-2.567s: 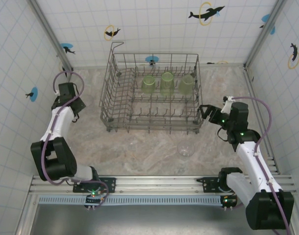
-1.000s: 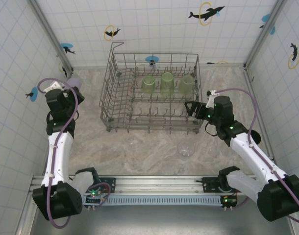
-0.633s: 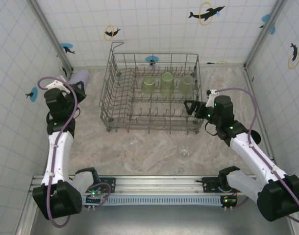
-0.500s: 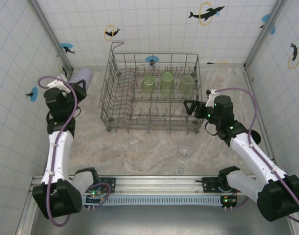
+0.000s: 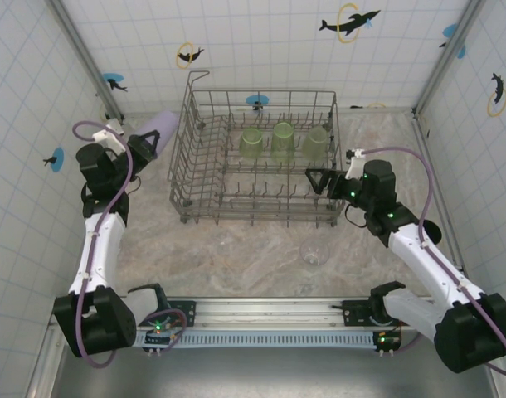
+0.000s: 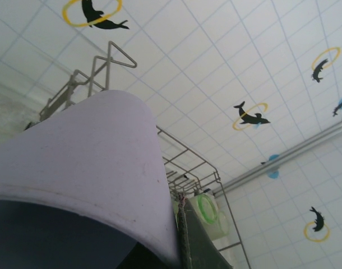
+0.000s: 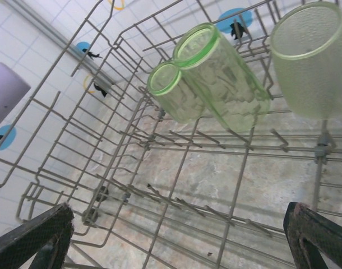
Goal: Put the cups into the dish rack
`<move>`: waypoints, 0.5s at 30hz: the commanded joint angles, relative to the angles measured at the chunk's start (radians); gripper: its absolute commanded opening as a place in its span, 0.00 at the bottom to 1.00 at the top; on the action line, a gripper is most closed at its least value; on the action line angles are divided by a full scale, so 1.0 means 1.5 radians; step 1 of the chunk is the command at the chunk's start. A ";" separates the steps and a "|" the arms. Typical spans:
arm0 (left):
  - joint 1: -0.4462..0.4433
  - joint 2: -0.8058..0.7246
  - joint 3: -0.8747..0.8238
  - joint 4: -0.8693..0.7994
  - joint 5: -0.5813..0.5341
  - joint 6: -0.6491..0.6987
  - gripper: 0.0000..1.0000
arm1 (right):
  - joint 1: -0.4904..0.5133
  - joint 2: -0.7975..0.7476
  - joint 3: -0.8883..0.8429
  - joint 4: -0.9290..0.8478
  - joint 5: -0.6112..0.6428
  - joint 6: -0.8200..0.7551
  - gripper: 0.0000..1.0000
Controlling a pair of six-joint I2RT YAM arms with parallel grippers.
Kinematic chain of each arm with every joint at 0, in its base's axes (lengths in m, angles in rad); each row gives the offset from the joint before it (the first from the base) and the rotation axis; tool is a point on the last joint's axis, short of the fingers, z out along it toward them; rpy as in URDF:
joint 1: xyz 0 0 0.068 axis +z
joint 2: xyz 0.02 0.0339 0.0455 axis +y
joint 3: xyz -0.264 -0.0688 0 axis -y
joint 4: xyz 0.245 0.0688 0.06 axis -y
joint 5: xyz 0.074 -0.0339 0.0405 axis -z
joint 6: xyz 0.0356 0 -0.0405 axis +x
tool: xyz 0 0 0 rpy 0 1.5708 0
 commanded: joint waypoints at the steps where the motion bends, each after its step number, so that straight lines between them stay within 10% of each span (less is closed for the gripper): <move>1: 0.001 0.005 0.004 0.066 0.071 -0.021 0.00 | 0.007 0.016 0.009 0.052 -0.036 0.014 1.00; 15: -0.083 0.070 0.071 0.060 0.186 0.071 0.00 | 0.058 0.109 0.095 0.094 0.017 0.129 1.00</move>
